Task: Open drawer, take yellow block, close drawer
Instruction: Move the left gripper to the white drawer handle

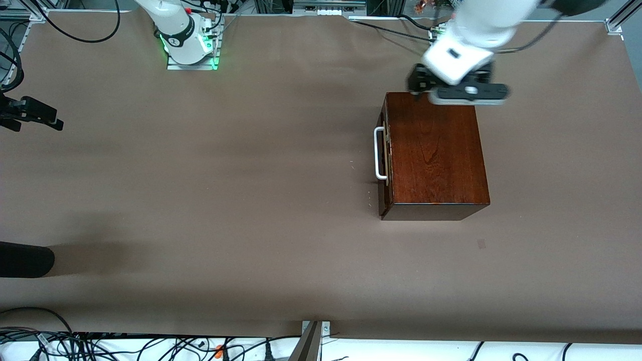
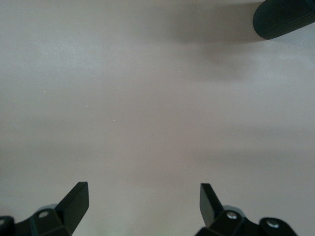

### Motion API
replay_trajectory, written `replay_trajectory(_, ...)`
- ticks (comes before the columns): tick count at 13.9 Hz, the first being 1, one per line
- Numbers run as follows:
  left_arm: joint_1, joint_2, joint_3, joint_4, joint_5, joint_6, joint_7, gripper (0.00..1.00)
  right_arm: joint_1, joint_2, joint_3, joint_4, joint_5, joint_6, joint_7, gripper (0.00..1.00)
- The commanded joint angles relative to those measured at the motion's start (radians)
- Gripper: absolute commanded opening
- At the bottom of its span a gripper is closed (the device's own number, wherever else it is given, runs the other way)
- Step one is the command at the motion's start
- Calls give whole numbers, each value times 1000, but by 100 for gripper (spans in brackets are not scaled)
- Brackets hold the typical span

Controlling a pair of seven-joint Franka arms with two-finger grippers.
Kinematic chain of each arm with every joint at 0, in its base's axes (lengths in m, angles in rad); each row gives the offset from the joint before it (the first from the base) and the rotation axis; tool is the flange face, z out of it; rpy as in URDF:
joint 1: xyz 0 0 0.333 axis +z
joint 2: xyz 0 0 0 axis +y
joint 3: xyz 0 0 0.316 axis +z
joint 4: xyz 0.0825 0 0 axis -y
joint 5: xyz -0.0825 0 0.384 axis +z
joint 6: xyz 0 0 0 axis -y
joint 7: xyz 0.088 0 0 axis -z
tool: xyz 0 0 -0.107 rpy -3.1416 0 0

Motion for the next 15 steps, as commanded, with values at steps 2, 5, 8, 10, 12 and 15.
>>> replay_trajectory(2, -139, 153, -46, 109, 122, 5, -175, 100, -7, 2, 3, 10, 17, -13, 2, 100)
replay_trajectory(5, -236, 265, -46, 118, 214, 27, -265, 100, -7, 2, 3, 10, 17, -13, 2, 100)
replay_trajectory(8, -273, 343, -45, 111, 287, 107, -336, 100, -6, 2, 3, 10, 17, -13, 2, 100)
replay_trajectory(10, -286, 392, -43, 109, 338, 109, -338, 100, -6, 2, 3, 10, 17, -13, 2, 100)
replay_trajectory(12, -286, 431, -43, 105, 372, 110, -333, 100, -7, 2, 3, 10, 17, -13, 2, 100)
replay_trajectory(15, -284, 468, -40, 100, 392, 127, -332, 100, -7, 2, 3, 10, 17, -13, 2, 100)
